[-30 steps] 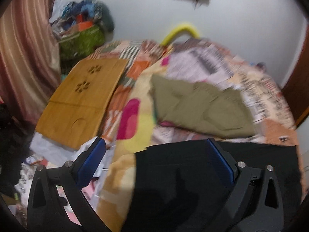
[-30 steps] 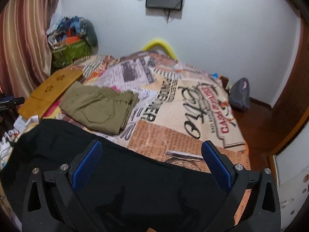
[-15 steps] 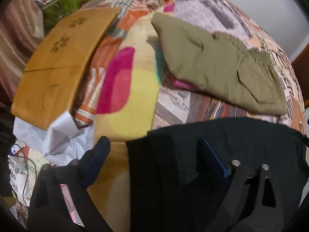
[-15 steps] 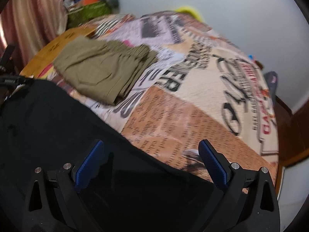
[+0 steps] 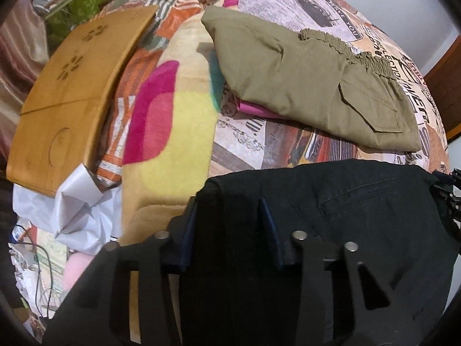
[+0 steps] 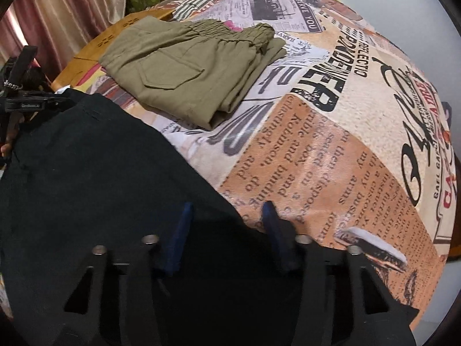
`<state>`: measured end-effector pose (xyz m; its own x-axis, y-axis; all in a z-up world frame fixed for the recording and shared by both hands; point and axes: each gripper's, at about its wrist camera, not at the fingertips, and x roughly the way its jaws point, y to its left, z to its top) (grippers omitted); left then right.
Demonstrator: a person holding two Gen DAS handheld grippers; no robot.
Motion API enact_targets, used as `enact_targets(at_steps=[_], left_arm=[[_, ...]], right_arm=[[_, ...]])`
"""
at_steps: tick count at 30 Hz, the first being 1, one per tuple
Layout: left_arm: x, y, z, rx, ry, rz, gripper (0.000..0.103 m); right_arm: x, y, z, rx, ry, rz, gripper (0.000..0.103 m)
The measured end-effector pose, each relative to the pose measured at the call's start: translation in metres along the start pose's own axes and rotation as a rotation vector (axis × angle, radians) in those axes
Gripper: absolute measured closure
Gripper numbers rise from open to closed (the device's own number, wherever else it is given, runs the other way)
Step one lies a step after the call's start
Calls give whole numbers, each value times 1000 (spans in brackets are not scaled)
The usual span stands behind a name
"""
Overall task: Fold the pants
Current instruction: 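Lower both tools onto the black trousers' waistband and close both grippers, then lift the black trousers by the waistband with both grippers and shake them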
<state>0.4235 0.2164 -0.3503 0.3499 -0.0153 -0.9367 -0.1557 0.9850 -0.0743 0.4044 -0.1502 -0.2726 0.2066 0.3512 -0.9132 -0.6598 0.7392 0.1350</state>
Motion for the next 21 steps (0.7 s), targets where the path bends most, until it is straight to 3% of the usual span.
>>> enact_targets(at_steps=[3, 6, 12, 15, 21], left_arm=[[-9, -6, 0, 24, -30, 28, 73], [-18, -12, 0, 52, -53, 49, 77], [-43, -21, -1, 81, -115, 78, 81], [-59, -22, -1, 78, -142, 63, 91], [-101, -28, -9, 99, -210, 24, 96]], right_arm=[[-1, 5, 1, -8, -5, -10, 86], [-2, 7, 1, -4, -17, -25, 93], [-22, 7, 1, 18, -84, -33, 96], [-36, 9, 1, 25, -118, -35, 97], [-72, 19, -5, 31, -185, -50, 98]])
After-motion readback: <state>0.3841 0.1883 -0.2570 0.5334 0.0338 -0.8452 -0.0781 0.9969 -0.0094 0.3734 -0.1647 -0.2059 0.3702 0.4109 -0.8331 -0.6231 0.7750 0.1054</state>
